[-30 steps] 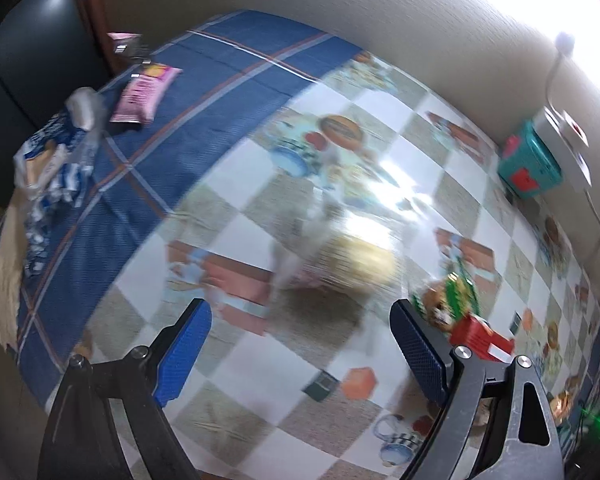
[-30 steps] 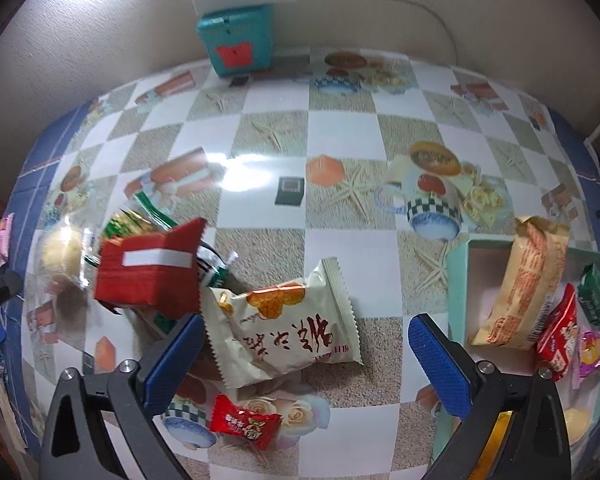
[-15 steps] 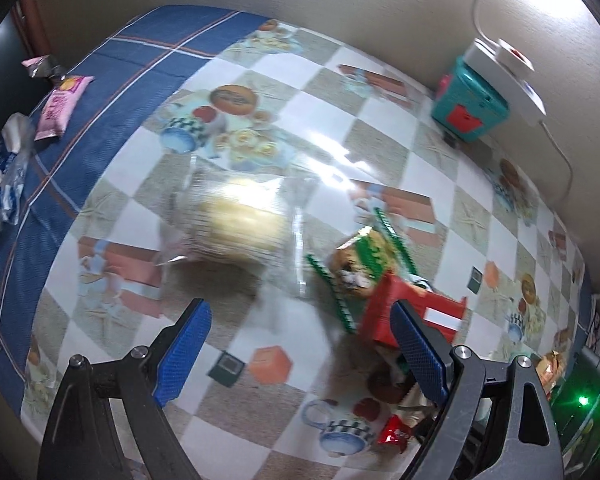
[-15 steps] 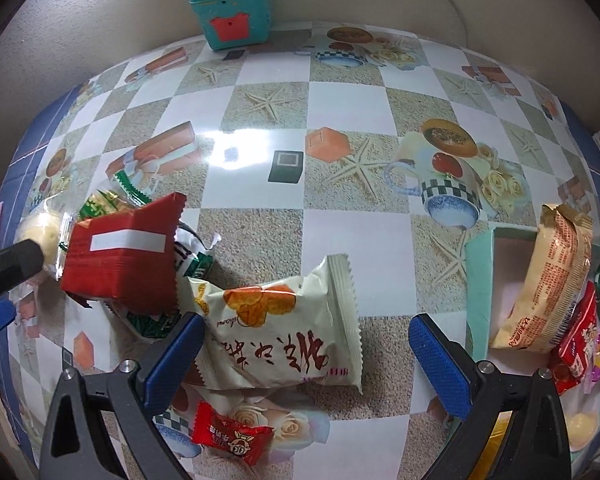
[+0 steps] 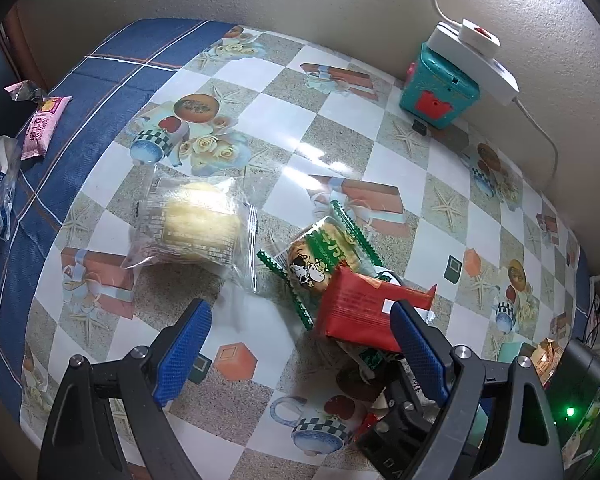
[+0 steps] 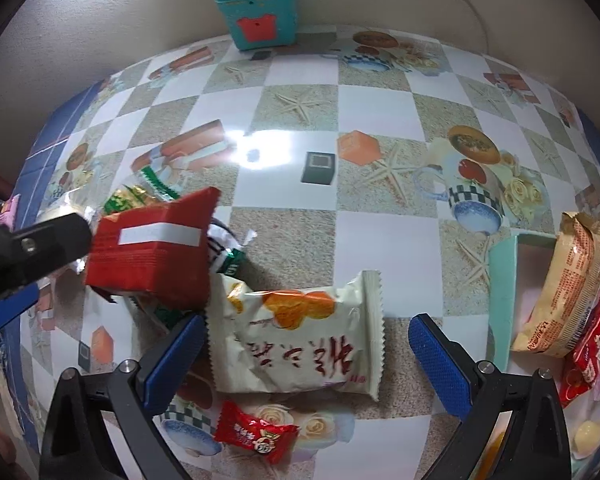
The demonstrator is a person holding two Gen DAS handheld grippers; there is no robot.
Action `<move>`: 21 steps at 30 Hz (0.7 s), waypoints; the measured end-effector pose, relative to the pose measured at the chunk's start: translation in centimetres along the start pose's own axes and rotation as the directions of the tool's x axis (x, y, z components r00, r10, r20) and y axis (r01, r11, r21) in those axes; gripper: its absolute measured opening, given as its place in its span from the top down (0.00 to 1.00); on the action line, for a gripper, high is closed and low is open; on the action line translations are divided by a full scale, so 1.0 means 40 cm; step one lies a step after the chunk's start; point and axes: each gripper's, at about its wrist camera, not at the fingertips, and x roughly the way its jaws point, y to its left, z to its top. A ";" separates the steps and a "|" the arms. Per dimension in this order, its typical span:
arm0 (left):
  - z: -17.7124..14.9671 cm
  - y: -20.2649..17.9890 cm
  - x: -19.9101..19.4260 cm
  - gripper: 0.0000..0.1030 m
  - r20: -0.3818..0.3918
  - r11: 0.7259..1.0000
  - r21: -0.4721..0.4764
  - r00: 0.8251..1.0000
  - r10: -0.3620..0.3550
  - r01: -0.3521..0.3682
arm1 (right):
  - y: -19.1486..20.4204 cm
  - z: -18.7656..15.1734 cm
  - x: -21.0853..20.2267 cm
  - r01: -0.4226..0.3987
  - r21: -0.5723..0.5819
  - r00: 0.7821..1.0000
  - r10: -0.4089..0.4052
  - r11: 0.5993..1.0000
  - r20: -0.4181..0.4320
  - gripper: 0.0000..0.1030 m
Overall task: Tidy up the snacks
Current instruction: 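Move both open tools back over the snack pile, then grasp the red box with the left tool while the right tool grasps the white pastry bag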
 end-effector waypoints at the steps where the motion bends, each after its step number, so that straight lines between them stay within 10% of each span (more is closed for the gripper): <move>1: 0.000 0.000 0.001 0.11 0.000 1.000 -0.001 1.000 0.001 -0.001 | 0.005 -0.001 0.001 0.001 -0.004 1.000 -0.001 1.000 0.000 0.00; 21: -0.004 -0.049 0.004 0.11 0.003 0.999 0.036 1.000 -0.019 0.019 | -0.070 -0.005 0.013 -0.003 0.050 1.000 0.004 0.999 -0.008 0.18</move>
